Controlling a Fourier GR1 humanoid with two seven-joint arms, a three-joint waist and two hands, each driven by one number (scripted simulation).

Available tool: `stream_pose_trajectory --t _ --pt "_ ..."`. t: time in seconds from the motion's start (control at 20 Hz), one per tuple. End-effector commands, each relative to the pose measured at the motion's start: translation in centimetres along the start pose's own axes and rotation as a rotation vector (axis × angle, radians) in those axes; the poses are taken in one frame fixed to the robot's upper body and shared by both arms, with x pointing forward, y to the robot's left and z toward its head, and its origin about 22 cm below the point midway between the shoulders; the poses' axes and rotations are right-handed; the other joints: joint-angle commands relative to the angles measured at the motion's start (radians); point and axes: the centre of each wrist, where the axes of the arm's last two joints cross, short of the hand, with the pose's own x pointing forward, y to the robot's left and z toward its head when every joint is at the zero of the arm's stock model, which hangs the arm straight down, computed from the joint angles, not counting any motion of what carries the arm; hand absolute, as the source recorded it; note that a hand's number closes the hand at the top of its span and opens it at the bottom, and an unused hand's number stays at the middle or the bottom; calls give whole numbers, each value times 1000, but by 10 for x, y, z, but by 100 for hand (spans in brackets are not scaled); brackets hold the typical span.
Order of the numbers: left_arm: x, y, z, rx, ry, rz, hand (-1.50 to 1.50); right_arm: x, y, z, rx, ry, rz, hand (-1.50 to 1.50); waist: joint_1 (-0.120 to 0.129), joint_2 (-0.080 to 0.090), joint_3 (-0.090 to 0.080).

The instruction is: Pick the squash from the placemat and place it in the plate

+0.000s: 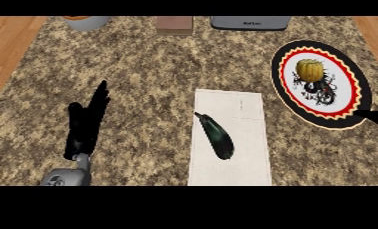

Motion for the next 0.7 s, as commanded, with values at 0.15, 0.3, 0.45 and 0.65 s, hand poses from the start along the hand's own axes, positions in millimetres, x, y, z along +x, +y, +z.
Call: stream_pose_trajectory --t 0.15,0.3,0.45,0.65 --pt "1 -5 7 -9 -11 2 0 3 -30 4 -84 20 -20 -150 8 1 1" --pt "13 -20 2 -11 -9 8 0 -3 -23 8 -121 43 11 -150 2 1 1" --pt "6 6 3 -7 -2 3 0 -4 -23 10 -138 47 34 -150 10 2 2" --pt "4 4 11 -25 -13 3 0 -10 -40 23 -141 70 59 -150 14 3 3"
